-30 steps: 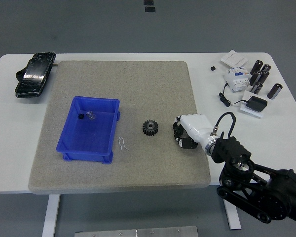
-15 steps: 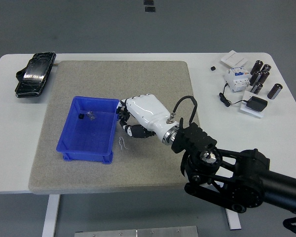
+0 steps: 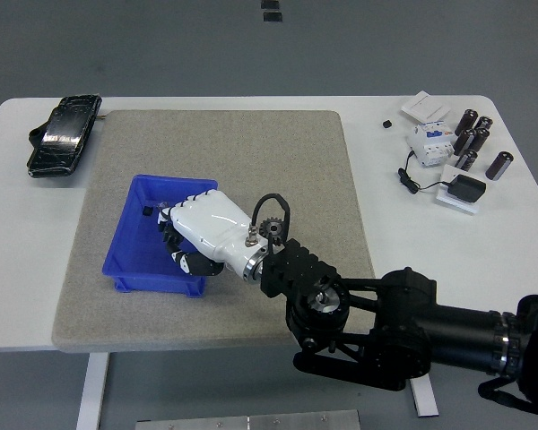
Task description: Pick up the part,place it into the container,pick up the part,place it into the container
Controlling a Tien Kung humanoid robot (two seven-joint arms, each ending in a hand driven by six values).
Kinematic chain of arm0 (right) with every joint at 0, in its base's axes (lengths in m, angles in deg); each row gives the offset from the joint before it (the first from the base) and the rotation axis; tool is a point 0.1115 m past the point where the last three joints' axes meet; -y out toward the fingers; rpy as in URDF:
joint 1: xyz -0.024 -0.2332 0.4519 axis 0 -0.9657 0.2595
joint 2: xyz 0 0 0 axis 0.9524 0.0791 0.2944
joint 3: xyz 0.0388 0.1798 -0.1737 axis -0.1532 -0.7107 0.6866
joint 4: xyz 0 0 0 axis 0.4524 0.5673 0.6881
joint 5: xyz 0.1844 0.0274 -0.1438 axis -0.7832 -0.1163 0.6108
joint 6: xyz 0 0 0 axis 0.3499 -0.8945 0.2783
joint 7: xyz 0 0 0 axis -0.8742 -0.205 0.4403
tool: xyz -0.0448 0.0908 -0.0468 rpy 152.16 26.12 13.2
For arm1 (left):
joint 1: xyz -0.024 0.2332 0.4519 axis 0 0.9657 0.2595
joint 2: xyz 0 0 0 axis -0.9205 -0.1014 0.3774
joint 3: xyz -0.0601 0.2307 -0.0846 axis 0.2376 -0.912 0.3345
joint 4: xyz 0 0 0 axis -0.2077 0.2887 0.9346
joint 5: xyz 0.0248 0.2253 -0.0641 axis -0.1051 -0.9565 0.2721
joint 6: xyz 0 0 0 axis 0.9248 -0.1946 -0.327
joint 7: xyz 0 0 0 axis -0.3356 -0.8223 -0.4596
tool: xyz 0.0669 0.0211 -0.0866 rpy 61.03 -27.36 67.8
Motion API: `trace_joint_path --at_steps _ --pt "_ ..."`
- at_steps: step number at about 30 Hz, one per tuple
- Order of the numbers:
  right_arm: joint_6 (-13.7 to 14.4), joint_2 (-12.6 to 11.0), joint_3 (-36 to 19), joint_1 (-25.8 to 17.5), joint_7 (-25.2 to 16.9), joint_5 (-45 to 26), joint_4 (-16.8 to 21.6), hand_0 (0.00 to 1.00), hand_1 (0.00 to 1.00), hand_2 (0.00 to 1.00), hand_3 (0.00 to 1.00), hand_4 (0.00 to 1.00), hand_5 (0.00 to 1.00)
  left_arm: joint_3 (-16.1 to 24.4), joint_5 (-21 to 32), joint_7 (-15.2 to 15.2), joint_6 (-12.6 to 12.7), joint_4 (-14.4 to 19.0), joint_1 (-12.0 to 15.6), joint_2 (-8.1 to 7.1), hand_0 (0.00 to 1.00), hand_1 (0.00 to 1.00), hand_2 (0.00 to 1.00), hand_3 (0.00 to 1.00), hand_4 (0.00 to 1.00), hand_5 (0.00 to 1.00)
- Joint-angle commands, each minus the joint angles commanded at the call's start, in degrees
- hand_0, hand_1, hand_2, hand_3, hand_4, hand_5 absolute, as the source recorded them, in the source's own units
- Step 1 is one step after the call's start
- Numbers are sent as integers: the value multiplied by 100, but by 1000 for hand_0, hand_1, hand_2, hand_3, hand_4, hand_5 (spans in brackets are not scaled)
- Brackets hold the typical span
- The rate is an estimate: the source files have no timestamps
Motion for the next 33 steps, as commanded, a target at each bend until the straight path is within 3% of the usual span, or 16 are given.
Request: trace_joint_path --at_steps 1,2,11,16,19,20,27,33 --pt "42 24 53 12 -5 -38 -63 848 872 866 758 584 379 3 -1 -2 1 0 0 -1 681 636 603 584 639 283" --pt "82 49 108 27 -12 -77 -122 944 963 955 911 621 386 6 -2 -4 2 1 -1 -3 681 636 603 584 639 284" --pt "472 158 188 2 -152 -459 -286 969 986 971 936 650 411 -44 78 44 11 -15 -54 -8 682 636 602 583 637 283" --pt "960 -39 -318 -224 -481 -961 -27 926 950 938 911 654 413 -25 61 29 13 -9 -29 4 681 636 602 584 631 279" --pt "1199 -272 -633 -258 -432 -861 141 926 950 938 911 654 413 -25 69 31 18 -9 -12 3 681 636 602 584 631 279" --pt "1187 -357 -674 -243 -358 -755 158 816 866 865 849 650 411 -20 65 30 20 -9 -11 1 682 636 602 583 628 277" --pt "697 -803 -568 -346 -8 -433 15 801 862 871 860 650 406 -37 109 56 36 -16 -23 9 681 636 601 583 627 275" --pt "340 -922 -410 -405 77 -492 -210 799 857 877 865 658 408 -38 112 60 39 -18 -30 18 681 636 601 582 623 275"
